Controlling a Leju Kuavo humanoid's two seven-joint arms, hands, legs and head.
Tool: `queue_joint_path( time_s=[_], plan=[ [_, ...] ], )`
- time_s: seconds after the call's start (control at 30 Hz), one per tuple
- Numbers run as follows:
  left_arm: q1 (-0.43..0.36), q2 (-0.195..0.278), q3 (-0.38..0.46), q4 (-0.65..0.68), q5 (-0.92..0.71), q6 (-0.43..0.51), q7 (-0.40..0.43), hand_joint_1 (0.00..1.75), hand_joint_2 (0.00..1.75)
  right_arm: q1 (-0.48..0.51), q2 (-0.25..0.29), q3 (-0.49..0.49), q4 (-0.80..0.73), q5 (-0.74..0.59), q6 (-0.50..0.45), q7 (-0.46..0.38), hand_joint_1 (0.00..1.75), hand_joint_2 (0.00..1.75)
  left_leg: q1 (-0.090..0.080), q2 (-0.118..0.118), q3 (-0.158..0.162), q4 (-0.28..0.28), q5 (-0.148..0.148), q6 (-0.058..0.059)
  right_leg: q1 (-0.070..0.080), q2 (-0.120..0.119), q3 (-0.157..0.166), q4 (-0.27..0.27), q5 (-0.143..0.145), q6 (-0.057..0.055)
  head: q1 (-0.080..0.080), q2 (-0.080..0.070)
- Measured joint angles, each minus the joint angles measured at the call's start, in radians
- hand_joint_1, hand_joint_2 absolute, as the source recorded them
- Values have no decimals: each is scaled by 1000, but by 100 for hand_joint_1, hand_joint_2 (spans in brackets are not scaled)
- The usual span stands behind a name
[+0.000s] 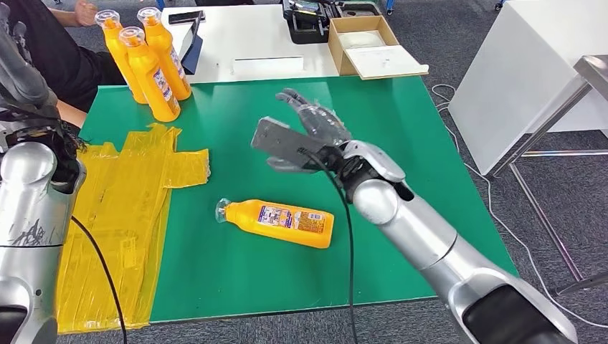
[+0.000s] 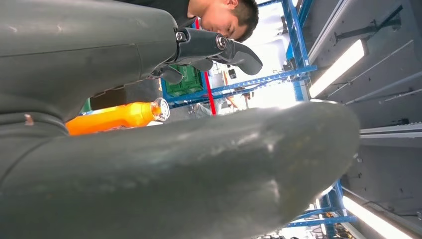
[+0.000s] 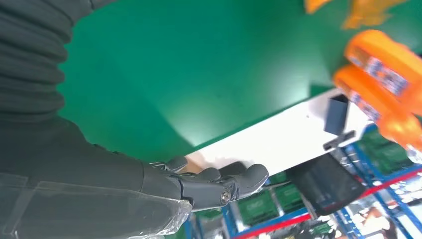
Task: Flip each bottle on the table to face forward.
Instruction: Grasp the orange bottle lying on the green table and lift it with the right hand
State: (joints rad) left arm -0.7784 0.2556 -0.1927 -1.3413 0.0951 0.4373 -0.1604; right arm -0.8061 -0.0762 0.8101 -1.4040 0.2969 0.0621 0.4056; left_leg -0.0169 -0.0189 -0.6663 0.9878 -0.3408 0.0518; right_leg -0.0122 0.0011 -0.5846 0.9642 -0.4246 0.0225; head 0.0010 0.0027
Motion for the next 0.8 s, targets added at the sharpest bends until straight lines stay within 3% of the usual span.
queue_joint_path(
  time_s=[0.2, 0.57, 0.8],
  plan=[
    [-4, -1, -7, 0, -16, 11, 12, 0, 0, 83, 47, 30, -24, 231, 59, 63, 0, 175, 0, 0, -1, 0, -1, -1, 0, 0, 0, 0, 0, 0, 0, 0],
    [-5, -27, -11, 1, -51, 8, 34, 0, 0, 152, 86, 36, 30, 396, 95, 101, 0, 175, 0, 0, -2, 0, -1, -1, 0, 0, -1, 0, 0, -1, 0, 0],
    [-5, -38, -9, 3, -58, 6, 35, 0, 0, 172, 95, 34, 79, 435, 112, 104, 0, 175, 0, 0, -2, 0, -1, -1, 0, 0, -2, 0, 0, -1, 0, 0]
  ],
)
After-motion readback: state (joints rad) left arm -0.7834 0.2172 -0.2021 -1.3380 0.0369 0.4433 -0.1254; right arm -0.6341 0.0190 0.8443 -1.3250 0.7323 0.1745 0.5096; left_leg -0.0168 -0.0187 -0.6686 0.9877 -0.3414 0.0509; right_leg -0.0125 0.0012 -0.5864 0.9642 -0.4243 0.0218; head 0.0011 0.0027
